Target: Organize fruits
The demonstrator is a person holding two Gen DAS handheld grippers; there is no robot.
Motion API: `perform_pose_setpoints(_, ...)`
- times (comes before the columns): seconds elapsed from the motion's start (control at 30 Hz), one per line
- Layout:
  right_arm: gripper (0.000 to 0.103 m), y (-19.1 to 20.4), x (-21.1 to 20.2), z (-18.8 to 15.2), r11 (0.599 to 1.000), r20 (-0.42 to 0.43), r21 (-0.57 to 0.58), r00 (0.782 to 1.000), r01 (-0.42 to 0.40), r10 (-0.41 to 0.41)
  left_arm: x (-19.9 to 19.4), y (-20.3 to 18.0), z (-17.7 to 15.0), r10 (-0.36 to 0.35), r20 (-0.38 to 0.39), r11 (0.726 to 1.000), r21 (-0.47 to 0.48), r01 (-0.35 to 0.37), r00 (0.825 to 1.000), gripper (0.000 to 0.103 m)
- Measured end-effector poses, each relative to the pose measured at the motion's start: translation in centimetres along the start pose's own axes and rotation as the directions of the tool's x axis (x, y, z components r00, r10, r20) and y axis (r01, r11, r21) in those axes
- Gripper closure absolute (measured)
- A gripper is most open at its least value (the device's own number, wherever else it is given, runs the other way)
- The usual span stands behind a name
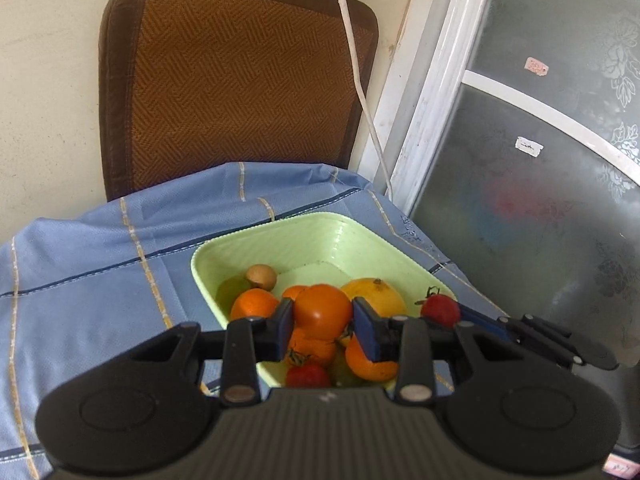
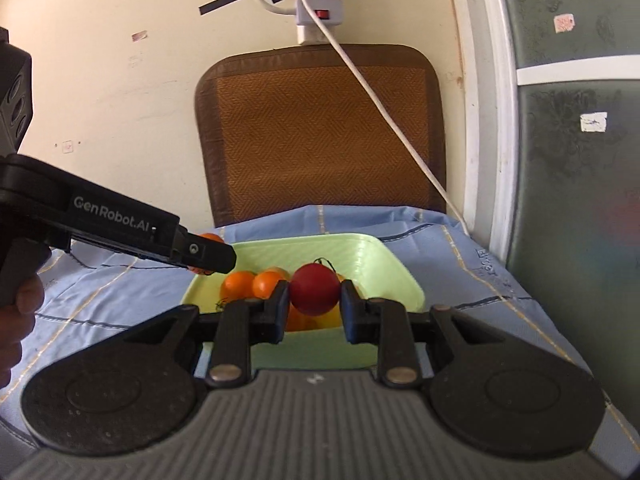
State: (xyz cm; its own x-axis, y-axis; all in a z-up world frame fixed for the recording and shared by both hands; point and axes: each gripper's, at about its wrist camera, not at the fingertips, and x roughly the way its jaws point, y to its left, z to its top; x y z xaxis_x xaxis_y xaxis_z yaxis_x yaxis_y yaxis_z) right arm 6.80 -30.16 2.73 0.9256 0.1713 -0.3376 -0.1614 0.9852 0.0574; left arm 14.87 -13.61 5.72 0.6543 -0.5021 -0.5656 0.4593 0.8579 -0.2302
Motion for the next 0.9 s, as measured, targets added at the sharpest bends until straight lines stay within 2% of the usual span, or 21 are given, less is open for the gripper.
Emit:
perform_pose_setpoints(0.17,0.072,-0.2,0.6,-0.5,1.0,-0.004,0.003,1.0,0.006,-0.006,0.4,0.3,-0.5,0.013,-0.009,1.0,-0.004,-0.013,1.0,0.06)
perform_pose_setpoints(0.33,0.072,-0.3,-0.1,-0.4,0.999,0.019,0.03,1.0,0.012,-0.012,-2.2,1.6,-0.4,0.037,0.041,0.998,-0.05,-0.035,0.998,0.059)
perform_pose_setpoints(0.43,0.072,-0.5,-1.4,-0.4,0.997,0.045,0.077,0.999,0.025,-0.028,-4.7,2.4,-0.9,0.091,0.082,0.994,-0.072,-0.085,0.992,0.054)
perform_pose_setpoints(0.5,0.072,-0.5,-2.5,-0.7,0.992,0.051,0.126,0.998,0.023,-0.03,-6.4,2.7,-1.6,0.149,0.104,0.987,-0.074,-0.142,0.983,0.049)
perform_pose_setpoints(0.6,0.072,-0.3,-4.0,-1.8,0.977,0.029,0.211,1.0,0.001,-0.008,-8.2,2.6,-3.3,0.238,0.114,0.971,-0.066,-0.231,0.965,0.047)
perform_pose_setpoints(0.67,0.072,0.1,-4.7,-2.6,0.963,-0.006,0.267,1.0,-0.026,0.029,-9.1,2.4,-4.5,0.264,0.108,0.964,-0.07,-0.258,0.958,0.047)
perform_pose_setpoints(0.73,0.063,0.9,-5.3,-3.3,0.951,-0.041,0.306,0.997,-0.044,0.059,-9.7,1.9,-5.6,0.287,0.095,0.957,-0.072,-0.281,0.953,0.045)
perform_pose_setpoints(0.83,0.061,2.2,-6.1,-4.0,0.937,-0.089,0.342,0.99,-0.071,0.108,-10.4,0.7,-7.2,0.315,0.086,0.949,-0.049,-0.312,0.945,0.031)
perform_pose_setpoints(0.87,0.061,2.6,-6.4,-4.1,0.933,-0.101,0.352,0.987,-0.079,0.122,-10.7,0.3,-7.7,0.322,0.086,0.947,-0.043,-0.319,0.943,0.021)
perform_pose_setpoints(0.9,0.061,2.9,-6.6,-4.2,0.929,-0.111,0.36,0.985,-0.087,0.136,-11.0,0.0,-8.1,0.327,0.09,0.945,-0.04,-0.324,0.941,0.016)
